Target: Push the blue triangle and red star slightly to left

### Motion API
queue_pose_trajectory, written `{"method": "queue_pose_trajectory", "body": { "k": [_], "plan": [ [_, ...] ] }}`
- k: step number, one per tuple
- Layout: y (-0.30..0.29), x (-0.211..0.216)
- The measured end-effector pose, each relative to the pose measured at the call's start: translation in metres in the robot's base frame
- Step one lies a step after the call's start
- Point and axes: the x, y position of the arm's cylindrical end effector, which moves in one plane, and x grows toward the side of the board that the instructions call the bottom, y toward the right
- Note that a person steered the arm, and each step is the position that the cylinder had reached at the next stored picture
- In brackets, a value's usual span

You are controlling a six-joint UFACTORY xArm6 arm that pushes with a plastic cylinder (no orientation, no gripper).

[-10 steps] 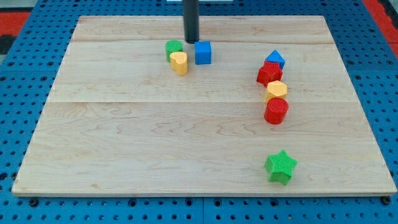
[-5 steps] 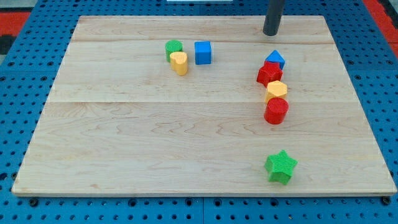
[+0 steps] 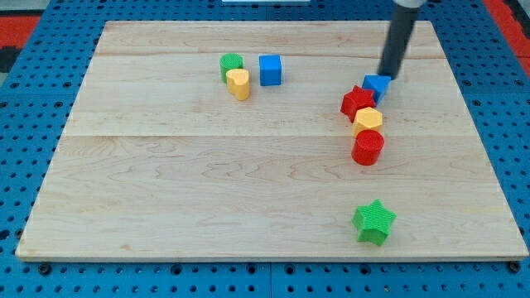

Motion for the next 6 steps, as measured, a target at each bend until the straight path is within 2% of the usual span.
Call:
{"method": "queue_pose_trajectory", "body": {
  "k": [1,2,3,4,5,6],
  "plan": [
    [0.013,0.028],
    [-0.037,0.045],
    [-0.115,0.046],
    [-0.111,0.044],
    [-0.064,0.044],
    [-0.062,0.040]
  ]
}}
